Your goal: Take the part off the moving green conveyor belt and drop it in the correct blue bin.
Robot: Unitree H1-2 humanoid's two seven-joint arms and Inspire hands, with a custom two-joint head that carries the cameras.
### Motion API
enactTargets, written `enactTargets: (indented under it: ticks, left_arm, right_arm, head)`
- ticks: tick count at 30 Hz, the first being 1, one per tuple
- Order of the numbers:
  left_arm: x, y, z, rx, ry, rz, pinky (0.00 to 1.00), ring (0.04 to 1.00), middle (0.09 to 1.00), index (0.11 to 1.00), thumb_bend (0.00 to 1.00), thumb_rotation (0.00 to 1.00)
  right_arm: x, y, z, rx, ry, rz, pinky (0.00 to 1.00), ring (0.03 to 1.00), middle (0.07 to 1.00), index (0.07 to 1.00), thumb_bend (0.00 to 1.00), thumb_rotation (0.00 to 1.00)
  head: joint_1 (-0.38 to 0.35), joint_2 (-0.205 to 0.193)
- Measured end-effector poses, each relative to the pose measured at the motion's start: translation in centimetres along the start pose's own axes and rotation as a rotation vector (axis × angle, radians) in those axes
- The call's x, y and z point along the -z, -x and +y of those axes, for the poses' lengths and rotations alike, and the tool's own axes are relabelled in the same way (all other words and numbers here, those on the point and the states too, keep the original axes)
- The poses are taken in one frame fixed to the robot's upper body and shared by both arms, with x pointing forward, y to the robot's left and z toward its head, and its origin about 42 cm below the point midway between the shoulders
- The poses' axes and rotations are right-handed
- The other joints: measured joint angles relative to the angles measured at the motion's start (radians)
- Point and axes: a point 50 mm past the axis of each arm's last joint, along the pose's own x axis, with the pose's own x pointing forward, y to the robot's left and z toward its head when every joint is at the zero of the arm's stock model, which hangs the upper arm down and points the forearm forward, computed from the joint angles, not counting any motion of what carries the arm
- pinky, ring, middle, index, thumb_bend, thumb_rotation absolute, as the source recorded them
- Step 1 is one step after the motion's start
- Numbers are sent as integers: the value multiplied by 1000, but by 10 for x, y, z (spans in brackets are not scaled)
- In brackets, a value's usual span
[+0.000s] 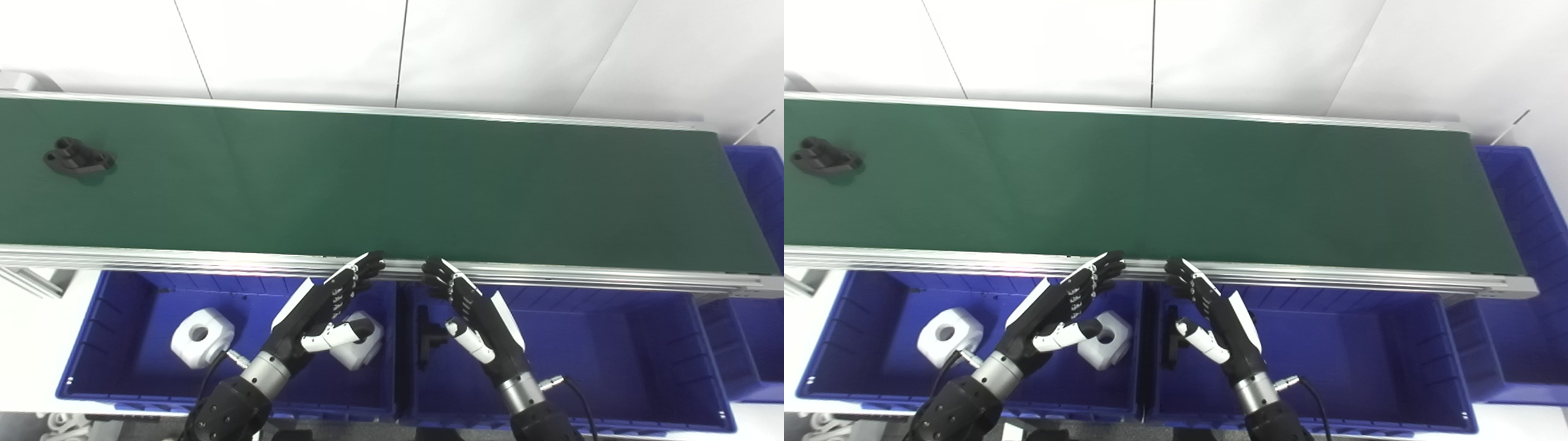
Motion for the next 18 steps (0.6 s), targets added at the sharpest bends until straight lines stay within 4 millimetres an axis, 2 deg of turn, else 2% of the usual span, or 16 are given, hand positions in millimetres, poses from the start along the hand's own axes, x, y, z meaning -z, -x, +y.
enactTargets:
  ticks: [18]
  left_arm:
    - [1,0,0,3,3,6,953,958,926,914,779,628]
  right_arm:
    - [0,0,0,-1,4,1,806,853,885,895,867,877]
  head:
    - [11,-2]
